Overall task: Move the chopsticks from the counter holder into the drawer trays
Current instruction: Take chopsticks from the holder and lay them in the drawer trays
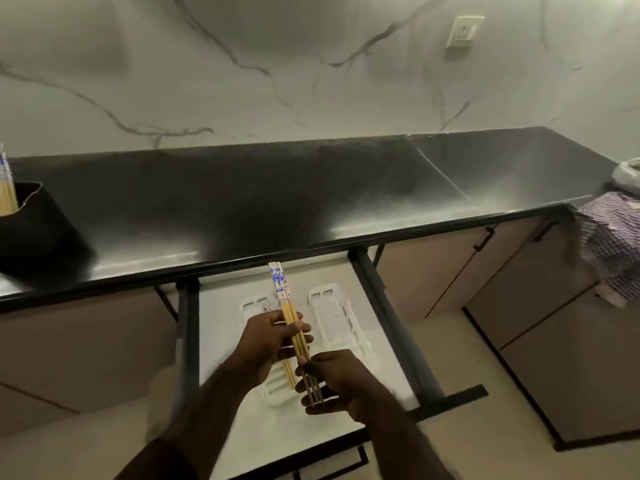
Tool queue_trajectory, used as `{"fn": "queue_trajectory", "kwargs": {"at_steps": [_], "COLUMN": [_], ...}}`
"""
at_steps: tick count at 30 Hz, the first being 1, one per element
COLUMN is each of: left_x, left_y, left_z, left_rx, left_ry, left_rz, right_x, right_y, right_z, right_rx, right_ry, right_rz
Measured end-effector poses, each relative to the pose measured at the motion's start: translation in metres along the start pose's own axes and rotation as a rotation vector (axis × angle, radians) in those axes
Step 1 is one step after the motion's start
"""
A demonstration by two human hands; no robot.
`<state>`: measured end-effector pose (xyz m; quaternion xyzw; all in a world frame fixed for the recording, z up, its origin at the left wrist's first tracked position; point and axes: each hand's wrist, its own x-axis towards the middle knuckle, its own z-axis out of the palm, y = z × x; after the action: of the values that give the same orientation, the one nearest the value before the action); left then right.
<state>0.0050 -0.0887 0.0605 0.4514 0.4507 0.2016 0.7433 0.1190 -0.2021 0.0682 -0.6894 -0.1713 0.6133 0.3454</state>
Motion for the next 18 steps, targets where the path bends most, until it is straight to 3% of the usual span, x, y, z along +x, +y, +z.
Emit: {"fn": "queue_trajectory", "kwargs": {"at_steps": [11,18], "left_x": [0.057,0.101], "left_y": [-0.055,-0.070], "left_z": [-0.018,-0.028], "left_rx": [-0.076,-0.062], "left_ry": [0.226,0.318], "left_rz": [-0.186,-0.261], "right_x": [0.065,0.105], "right_y": [0.021,0.029], "right_z": [0.012,0.016], "right_rx": [-0.087,-0.062], "right_ry": [0.045,0.117], "right_rz": [0.109,0.082]}}
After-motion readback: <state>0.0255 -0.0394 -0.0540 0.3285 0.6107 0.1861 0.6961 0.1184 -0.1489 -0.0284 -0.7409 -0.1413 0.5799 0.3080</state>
